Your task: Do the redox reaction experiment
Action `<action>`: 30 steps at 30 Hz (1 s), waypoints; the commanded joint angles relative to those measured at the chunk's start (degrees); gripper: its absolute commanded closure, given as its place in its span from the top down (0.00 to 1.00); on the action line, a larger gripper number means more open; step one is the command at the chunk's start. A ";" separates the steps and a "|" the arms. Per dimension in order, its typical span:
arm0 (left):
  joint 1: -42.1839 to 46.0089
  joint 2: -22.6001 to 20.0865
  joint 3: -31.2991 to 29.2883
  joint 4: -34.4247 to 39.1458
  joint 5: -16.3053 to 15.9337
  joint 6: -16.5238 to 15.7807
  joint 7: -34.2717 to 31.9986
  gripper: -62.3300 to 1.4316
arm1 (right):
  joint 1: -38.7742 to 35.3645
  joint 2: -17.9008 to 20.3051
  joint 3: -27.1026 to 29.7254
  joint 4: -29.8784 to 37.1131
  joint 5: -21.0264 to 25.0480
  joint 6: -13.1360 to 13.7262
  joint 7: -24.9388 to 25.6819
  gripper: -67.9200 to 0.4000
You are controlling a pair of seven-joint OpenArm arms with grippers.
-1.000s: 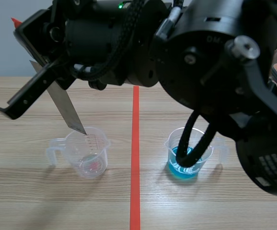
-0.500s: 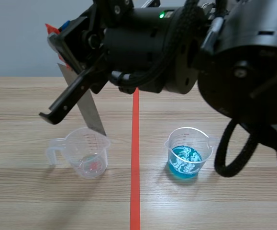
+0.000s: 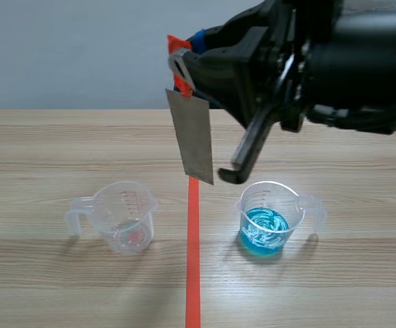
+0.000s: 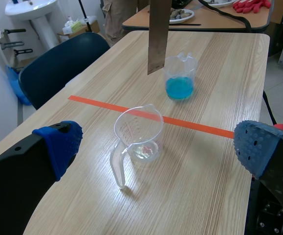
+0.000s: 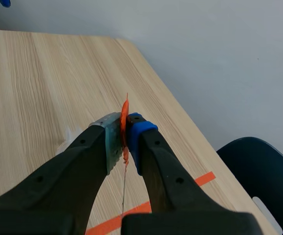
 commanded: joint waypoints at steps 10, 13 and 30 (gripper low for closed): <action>-0.31 0.46 -0.39 0.20 -0.76 0.13 -0.63 1.00 | -10.16 12.48 16.33 0.79 6.45 5.79 9.05 0.02; -0.31 0.44 -0.39 0.20 -0.76 0.13 0.42 1.00 | -13.46 14.14 20.63 0.72 6.78 7.69 10.23 0.02; -0.31 0.44 -0.39 0.20 -0.79 0.13 2.99 1.00 | -17.81 14.32 28.46 -2.75 7.69 16.96 13.84 0.02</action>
